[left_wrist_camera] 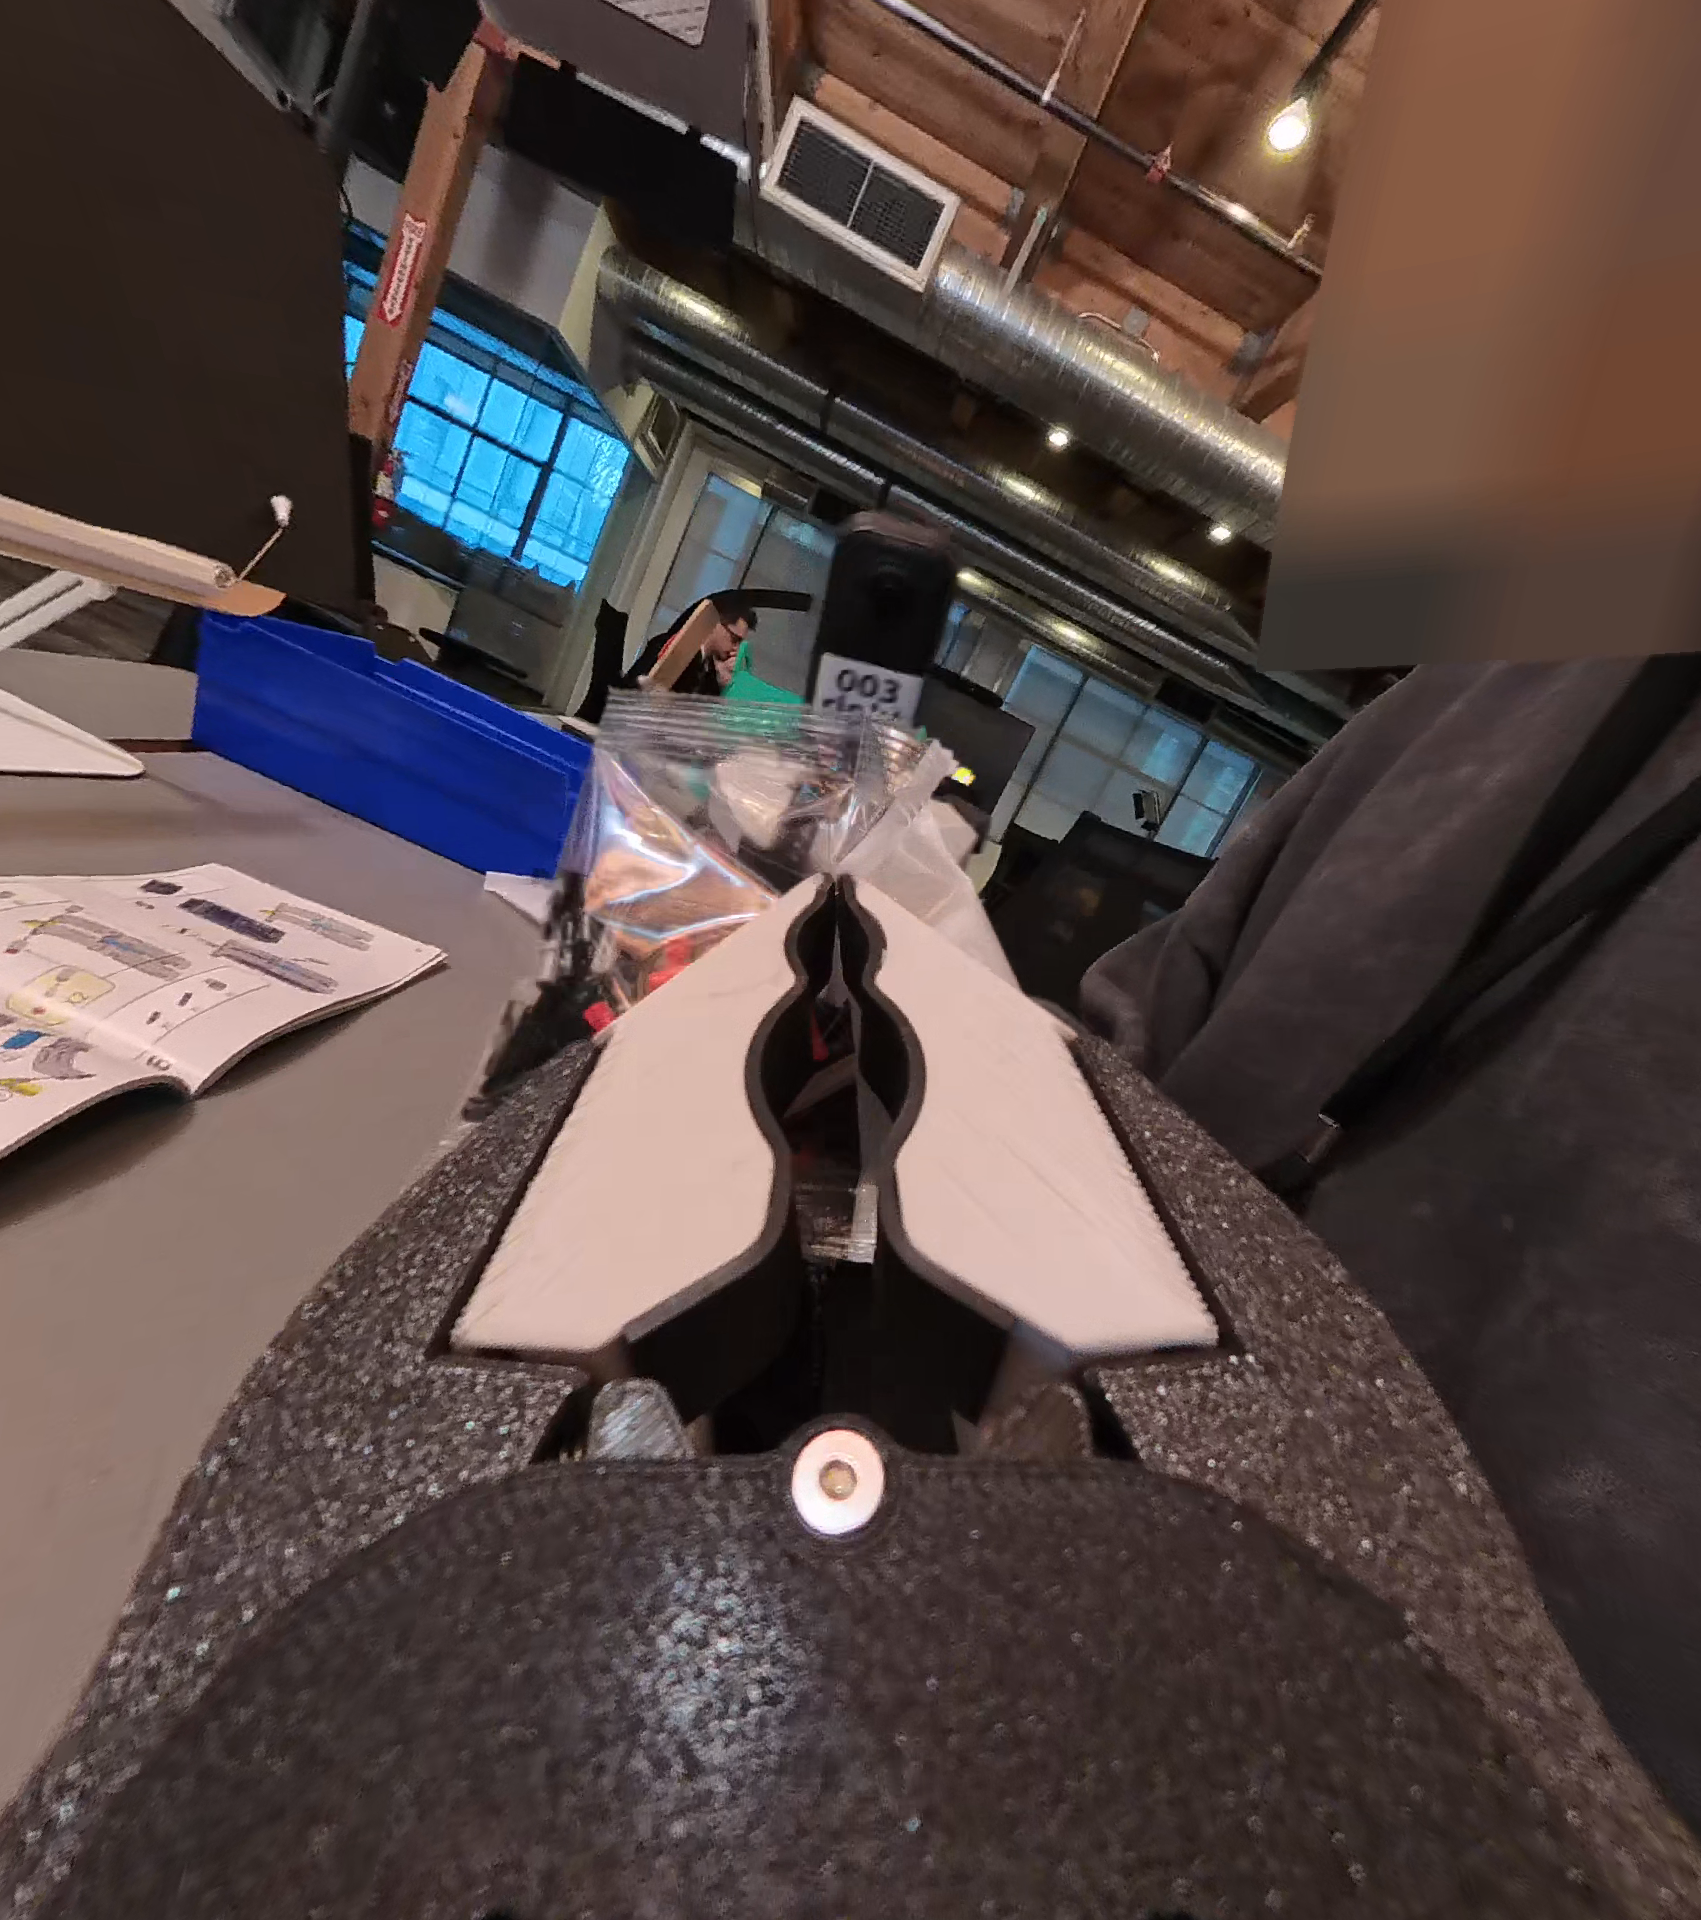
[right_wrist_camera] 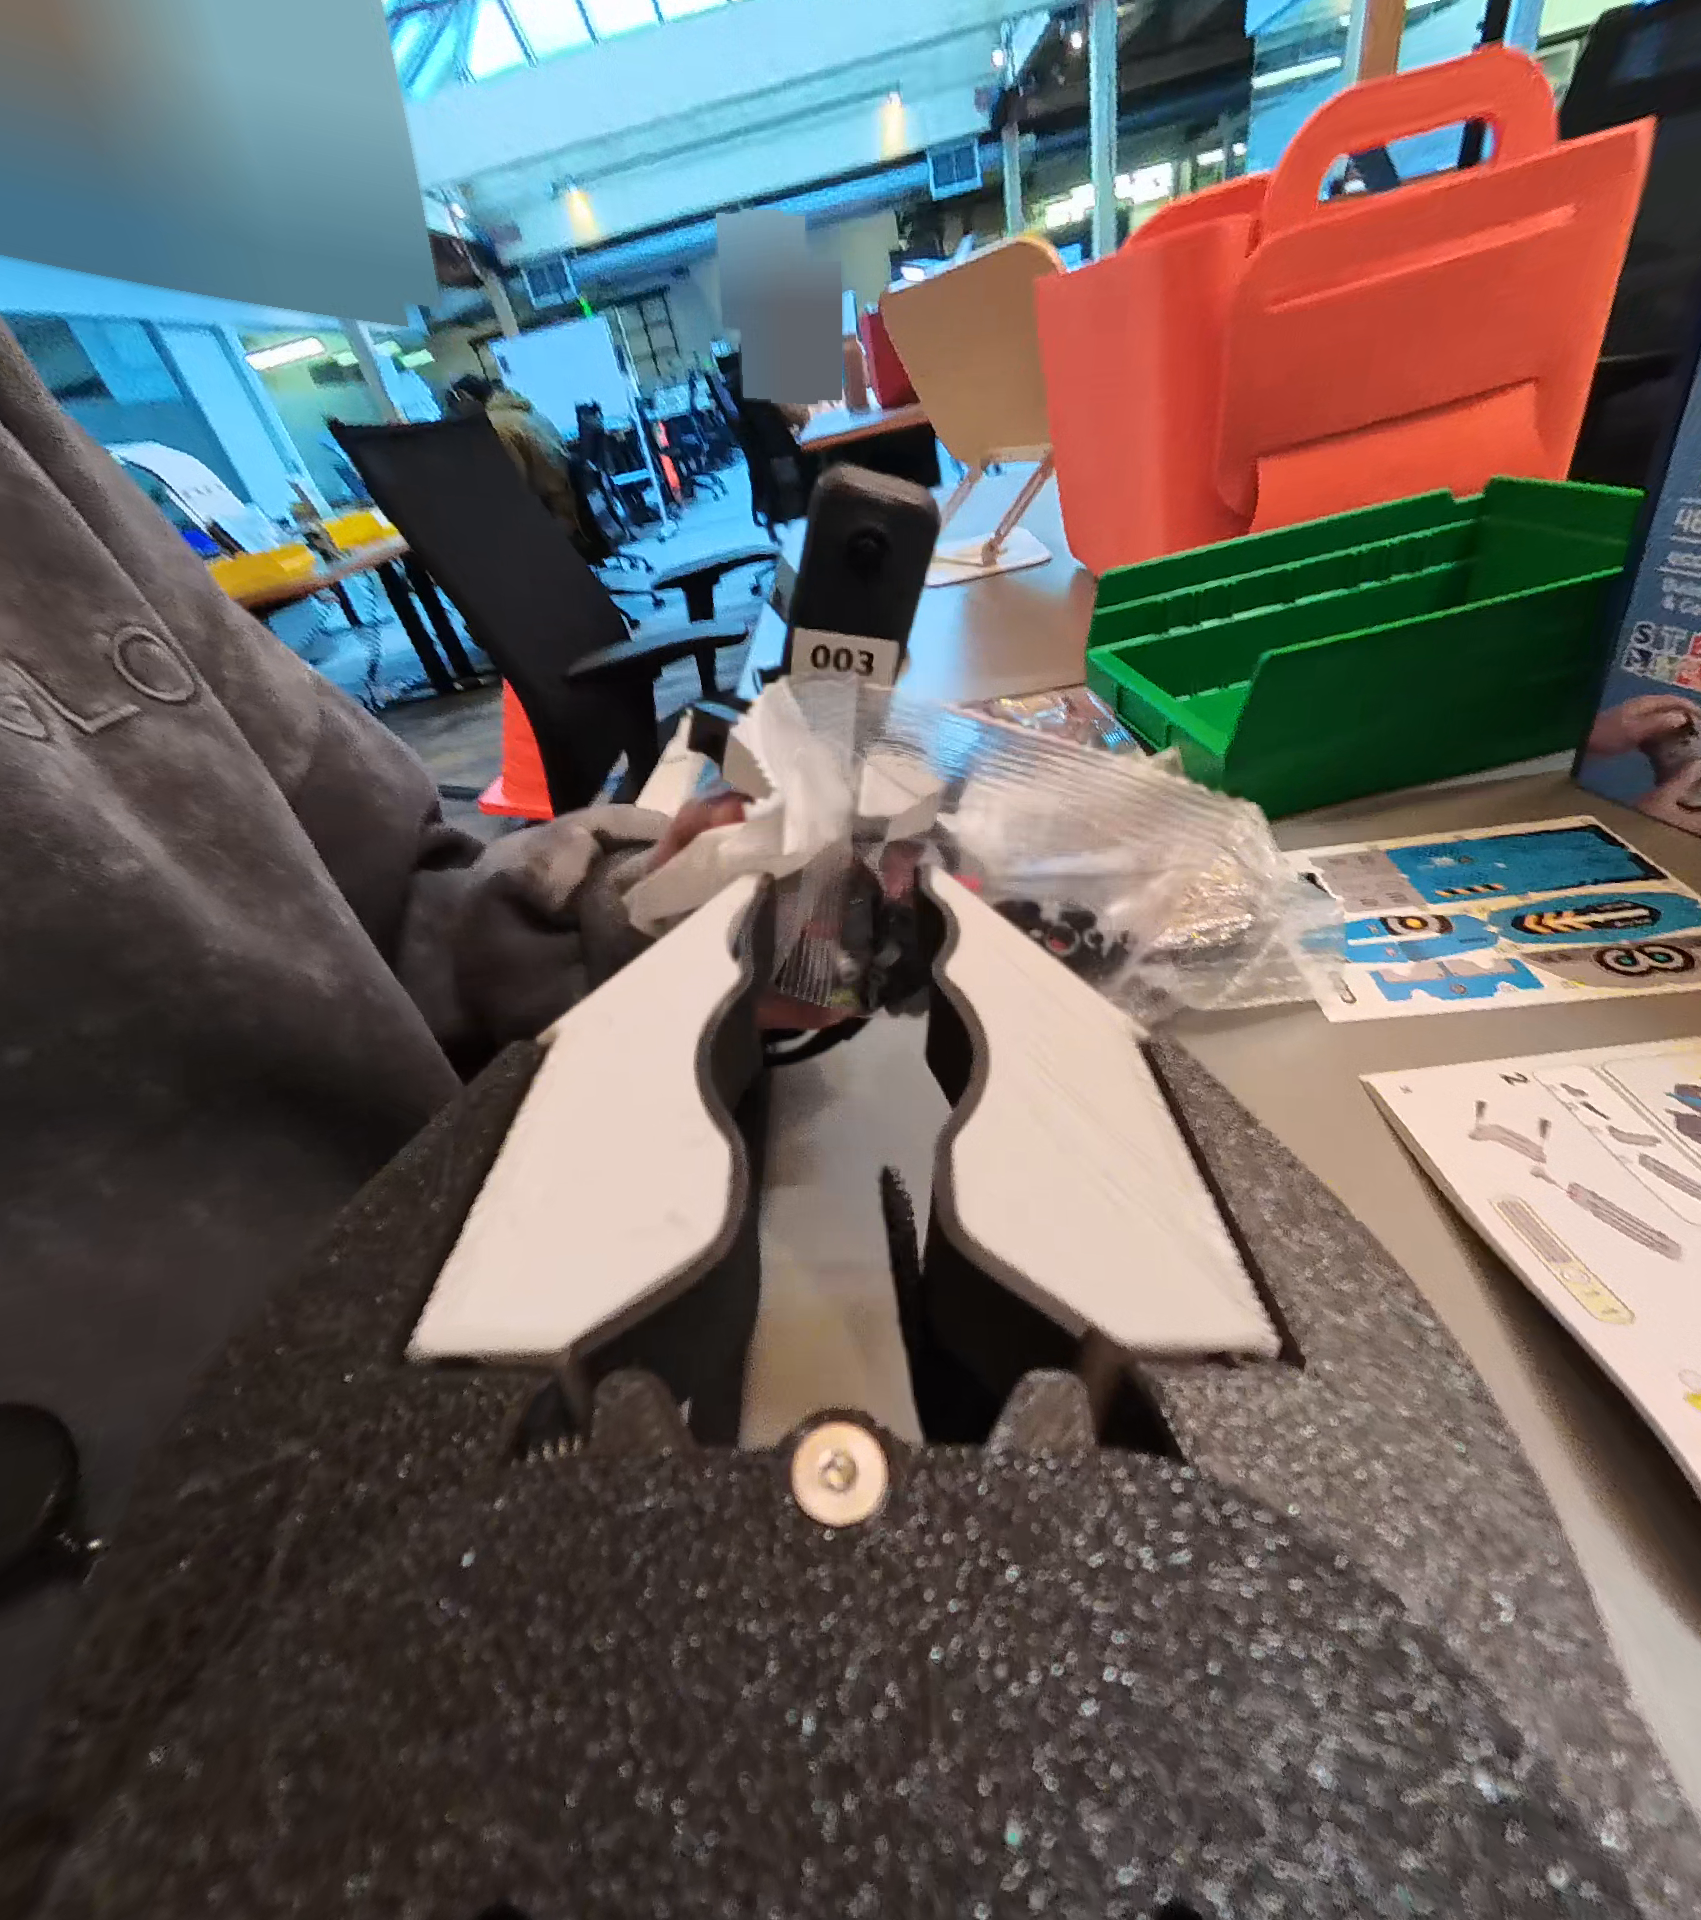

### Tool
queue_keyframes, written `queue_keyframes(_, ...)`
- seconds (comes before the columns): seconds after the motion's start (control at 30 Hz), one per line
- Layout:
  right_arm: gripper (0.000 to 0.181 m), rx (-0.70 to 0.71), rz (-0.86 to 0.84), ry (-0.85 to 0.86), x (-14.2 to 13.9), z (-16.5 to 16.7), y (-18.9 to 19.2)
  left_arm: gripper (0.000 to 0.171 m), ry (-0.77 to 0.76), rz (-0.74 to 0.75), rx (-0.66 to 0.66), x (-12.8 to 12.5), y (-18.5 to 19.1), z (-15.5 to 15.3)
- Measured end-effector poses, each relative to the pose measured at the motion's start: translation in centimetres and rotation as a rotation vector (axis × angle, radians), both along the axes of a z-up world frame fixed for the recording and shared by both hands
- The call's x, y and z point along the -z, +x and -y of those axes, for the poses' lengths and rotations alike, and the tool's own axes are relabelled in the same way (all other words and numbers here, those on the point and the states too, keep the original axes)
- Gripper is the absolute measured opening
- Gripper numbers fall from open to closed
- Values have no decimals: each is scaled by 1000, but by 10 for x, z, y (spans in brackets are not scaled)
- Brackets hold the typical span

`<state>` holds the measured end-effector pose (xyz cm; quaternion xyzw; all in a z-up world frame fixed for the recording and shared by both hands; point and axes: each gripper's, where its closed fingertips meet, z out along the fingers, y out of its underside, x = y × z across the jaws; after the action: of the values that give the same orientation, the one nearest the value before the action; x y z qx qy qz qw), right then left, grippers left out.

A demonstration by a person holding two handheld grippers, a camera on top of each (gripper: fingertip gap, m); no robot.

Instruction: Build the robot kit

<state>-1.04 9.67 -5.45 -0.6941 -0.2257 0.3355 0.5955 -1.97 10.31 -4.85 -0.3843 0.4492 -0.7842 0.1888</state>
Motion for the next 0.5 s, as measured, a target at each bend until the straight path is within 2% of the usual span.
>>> queue_keyframes(0.07, 27, 34, 76, -8, 9, -3, -5, 0, 36, -17, 0, 5, 3, 5)
queue_keyframes(0.13, 19, 72, 111, 21, 8, -6, -6, 0, 34, -13, 32, 3, 2, 11)
queue_keyframes(0.33, 19, -46, -41, 12, -3, 4, -11, 0, -72, -27, 153, 3, -2, 17)
queue_keyframes(0.5, 16, 41, 74, 42, 0, -3, -11, 0, -77, -76, 132, 9, 7, 19)
